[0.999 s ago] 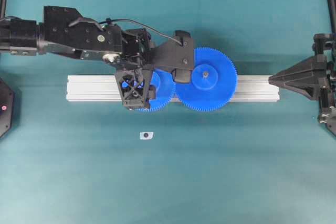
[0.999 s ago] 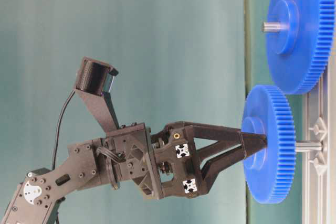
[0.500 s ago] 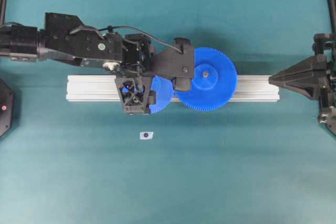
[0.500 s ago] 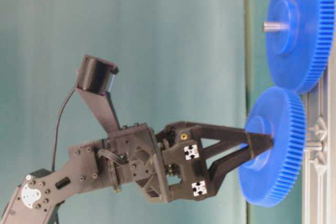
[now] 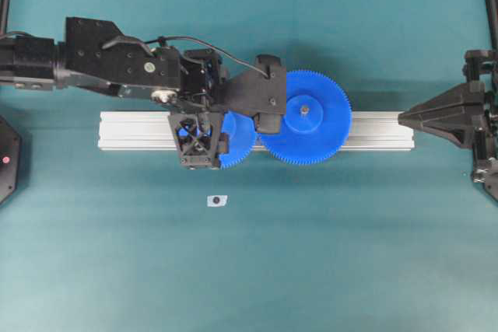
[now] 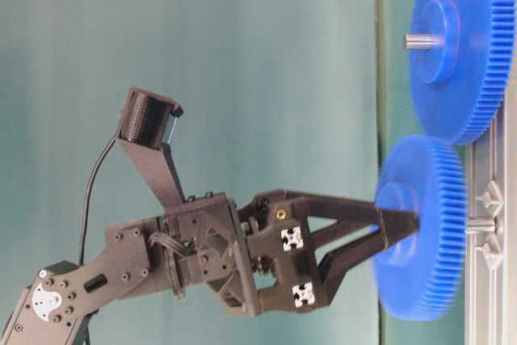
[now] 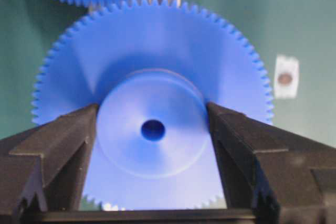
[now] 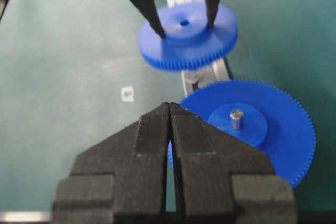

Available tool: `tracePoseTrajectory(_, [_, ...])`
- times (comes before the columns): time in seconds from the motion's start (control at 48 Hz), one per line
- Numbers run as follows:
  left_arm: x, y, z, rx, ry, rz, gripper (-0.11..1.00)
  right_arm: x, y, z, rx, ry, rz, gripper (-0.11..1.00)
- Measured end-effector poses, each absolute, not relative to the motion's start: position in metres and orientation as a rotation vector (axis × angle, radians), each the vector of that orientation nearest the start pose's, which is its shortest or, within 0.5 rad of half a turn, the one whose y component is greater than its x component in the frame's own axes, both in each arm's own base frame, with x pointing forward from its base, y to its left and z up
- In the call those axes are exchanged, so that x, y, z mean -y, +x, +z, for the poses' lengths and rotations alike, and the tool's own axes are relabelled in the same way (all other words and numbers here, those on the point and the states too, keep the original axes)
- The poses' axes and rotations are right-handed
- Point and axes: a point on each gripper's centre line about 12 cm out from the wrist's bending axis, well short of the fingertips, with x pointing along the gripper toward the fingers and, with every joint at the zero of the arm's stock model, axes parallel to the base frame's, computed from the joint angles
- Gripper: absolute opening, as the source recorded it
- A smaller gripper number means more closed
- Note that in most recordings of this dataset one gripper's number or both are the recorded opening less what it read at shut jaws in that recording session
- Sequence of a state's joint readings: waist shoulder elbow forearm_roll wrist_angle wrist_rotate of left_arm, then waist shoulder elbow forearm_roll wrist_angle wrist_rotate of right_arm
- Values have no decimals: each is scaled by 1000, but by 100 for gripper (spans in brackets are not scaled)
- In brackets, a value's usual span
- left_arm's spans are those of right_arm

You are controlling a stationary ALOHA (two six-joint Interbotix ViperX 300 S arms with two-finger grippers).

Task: Insert the small gear onto the shaft.
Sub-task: 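Align the gear's bore with the left shaft and push it down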

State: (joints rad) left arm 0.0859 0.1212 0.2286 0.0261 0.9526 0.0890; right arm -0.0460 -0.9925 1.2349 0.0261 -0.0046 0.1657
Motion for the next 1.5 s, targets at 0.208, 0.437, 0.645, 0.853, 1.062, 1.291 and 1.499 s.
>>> tracePoseTrajectory(0.208, [-37, 406, 202, -1305, 48, 20, 69, 9, 187, 241, -233, 196, -69, 4])
tracePoseTrajectory(0.437, [-38, 407, 201, -1305, 52, 17, 69, 9, 187, 241, -233, 196, -69, 4])
tracePoseTrajectory(0.645, [-37, 407, 203, -1304, 54, 15, 69, 9, 187, 241, -232, 208, -70, 4])
tracePoseTrajectory(0.853, [-37, 408, 203, -1304, 55, 14, 69, 9, 187, 241, -232, 212, -70, 4])
tracePoseTrajectory(1.062, [-38, 413, 204, -1304, 57, 13, 69, 9, 187, 241, -232, 212, -70, 4])
tracePoseTrajectory(1.291, [-38, 414, 204, -1301, 65, 7, 69, 9, 187, 241, -232, 212, -70, 4])
tracePoseTrajectory(1.499, [-38, 414, 204, -1301, 57, 13, 69, 9, 187, 241, -232, 215, -71, 4])
